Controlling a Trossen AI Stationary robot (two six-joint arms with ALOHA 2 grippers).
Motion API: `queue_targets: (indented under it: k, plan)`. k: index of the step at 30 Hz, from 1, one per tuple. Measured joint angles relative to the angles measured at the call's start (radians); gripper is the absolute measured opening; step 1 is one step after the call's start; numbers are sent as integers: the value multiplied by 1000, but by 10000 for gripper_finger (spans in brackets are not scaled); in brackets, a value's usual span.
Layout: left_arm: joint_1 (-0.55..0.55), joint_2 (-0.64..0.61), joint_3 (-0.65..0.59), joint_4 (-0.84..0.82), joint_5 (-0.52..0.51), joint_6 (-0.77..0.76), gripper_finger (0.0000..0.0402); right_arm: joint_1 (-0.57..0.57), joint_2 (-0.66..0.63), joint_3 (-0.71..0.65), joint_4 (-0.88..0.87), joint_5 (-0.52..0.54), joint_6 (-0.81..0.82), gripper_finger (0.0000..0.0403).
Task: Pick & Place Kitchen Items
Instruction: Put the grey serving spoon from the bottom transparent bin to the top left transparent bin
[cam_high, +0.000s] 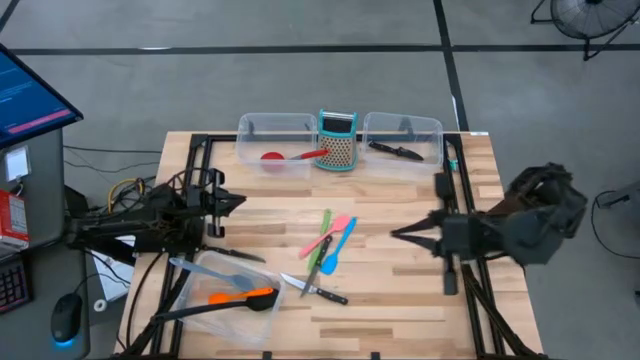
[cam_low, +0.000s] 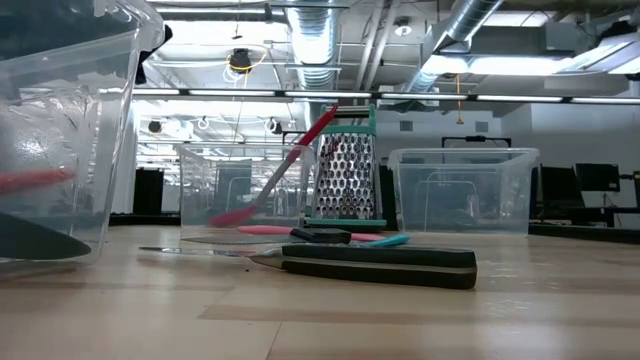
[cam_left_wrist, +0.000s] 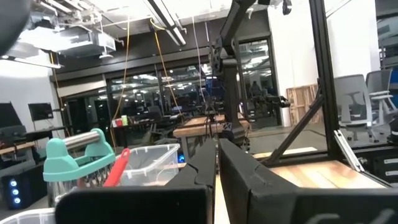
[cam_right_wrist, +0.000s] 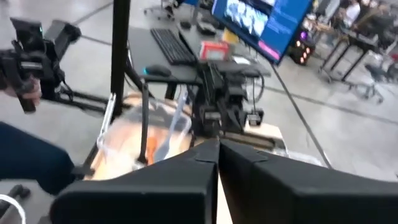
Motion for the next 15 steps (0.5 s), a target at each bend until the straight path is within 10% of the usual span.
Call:
queue_targets:
  k: [8,15]
  plan:
    - [0,12,0,6,2,-57,3,106,-228,-371,-89,214,270,4]
    - [0,12,0,72,8,-70,3,186,-546,-932,281,325,442,3]
